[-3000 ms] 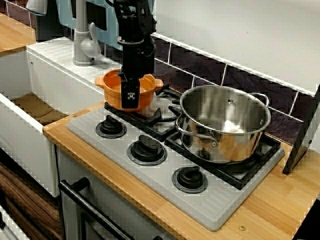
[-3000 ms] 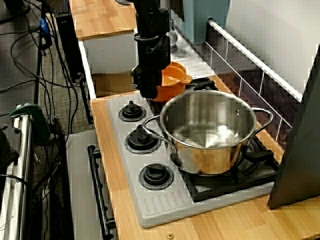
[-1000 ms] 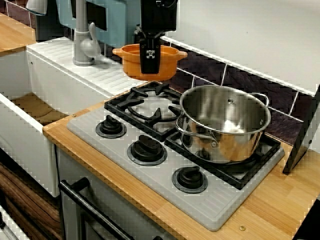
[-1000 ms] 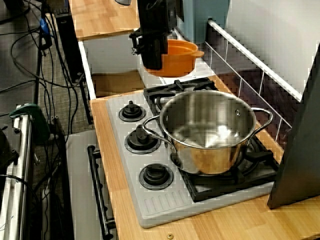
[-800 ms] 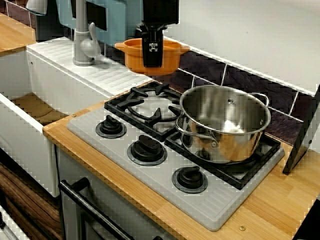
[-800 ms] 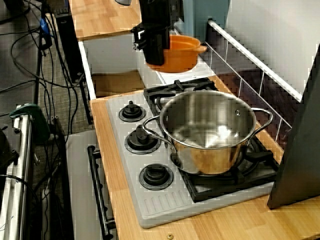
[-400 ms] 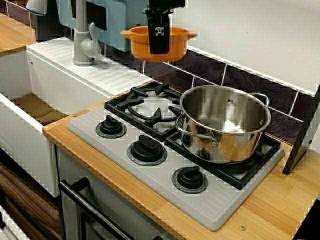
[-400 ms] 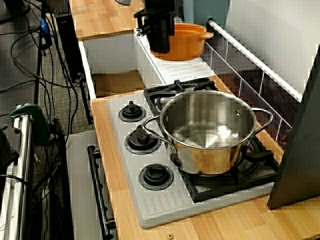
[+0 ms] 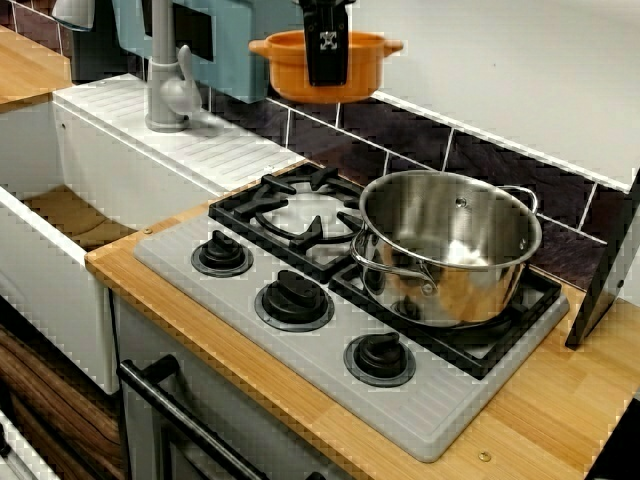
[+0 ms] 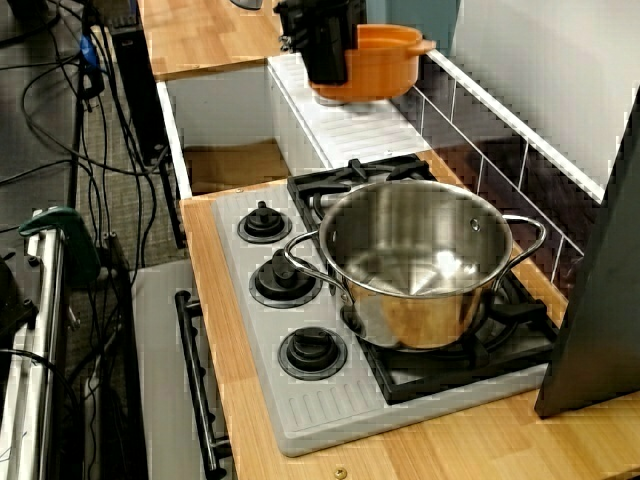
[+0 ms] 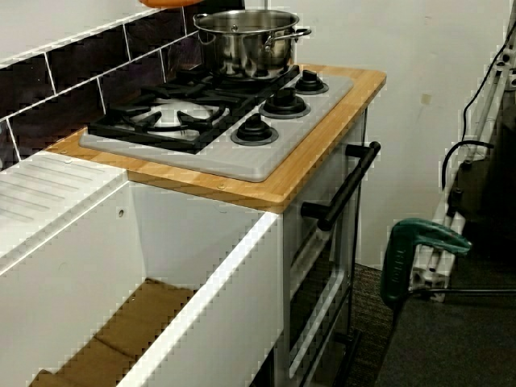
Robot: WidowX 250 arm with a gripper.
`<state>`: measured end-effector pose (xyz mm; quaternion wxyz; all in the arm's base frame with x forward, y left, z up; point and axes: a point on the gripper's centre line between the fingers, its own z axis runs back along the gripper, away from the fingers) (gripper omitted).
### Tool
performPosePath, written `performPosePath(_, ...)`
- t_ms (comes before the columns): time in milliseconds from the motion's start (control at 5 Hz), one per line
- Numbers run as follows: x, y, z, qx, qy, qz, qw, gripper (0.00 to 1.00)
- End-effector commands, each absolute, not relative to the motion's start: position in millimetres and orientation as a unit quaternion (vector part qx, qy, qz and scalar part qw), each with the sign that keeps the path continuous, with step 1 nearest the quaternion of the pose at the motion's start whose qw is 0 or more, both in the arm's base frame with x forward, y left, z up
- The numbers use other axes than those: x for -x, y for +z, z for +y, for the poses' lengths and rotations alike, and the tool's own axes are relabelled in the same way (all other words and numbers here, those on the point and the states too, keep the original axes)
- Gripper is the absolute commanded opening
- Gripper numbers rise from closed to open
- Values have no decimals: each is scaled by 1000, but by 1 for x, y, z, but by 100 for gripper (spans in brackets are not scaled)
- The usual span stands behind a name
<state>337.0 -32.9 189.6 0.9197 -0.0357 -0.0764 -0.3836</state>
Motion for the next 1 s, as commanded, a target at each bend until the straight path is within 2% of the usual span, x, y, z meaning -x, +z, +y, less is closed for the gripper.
performPosePath(0, -326, 237, -23, 18, -381, -129, 915, 0)
performPosePath(200, -328, 246, -21, 21, -380, -136, 915, 0)
performPosePath(400, -328, 243, -18, 15, -379, -135, 915, 0)
performPosePath(800, -340, 218, -15, 10, -367, -104, 925, 0)
